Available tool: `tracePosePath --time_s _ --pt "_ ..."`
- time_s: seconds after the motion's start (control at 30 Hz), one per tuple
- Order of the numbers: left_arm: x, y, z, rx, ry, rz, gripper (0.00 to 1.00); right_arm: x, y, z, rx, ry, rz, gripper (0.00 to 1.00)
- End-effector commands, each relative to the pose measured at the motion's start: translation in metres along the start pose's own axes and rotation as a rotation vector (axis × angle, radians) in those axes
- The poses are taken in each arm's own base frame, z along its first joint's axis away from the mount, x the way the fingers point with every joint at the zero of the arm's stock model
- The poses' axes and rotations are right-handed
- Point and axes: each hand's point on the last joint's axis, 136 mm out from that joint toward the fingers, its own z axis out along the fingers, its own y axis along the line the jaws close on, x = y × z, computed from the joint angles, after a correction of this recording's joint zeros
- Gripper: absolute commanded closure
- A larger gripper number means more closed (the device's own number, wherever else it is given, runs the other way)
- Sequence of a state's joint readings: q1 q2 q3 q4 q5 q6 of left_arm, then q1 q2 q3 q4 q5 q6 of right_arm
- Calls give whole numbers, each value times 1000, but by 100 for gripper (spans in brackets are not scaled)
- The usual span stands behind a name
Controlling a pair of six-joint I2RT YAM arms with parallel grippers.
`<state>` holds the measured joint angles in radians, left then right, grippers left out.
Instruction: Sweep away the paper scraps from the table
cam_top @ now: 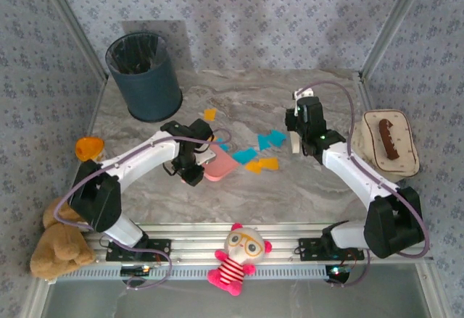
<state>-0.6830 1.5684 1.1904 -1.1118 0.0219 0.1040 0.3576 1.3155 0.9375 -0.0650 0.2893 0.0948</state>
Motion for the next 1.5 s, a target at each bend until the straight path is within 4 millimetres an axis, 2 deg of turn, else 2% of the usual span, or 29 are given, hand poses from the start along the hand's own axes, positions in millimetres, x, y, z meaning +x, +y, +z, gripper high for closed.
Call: tracePosePath --time_s 0.0,0.3,0.73,1.0,1.47 --pt "7 0 0 -4 50 41 100 3 -27 -6 140 4 -67 100" --pt "6 -11 15 28 108 77 100 10 -32 6 192 26 -137 100" --pt "7 -19 25 60 156 94 100 18 -12 22 142 49 -189 100" --pt "6 -24 28 85 171 103 100 26 15 27 53 65 -230 100" --pt "-2 -25 31 91 177 108 100 41 82 22 -157 80 -296 100"
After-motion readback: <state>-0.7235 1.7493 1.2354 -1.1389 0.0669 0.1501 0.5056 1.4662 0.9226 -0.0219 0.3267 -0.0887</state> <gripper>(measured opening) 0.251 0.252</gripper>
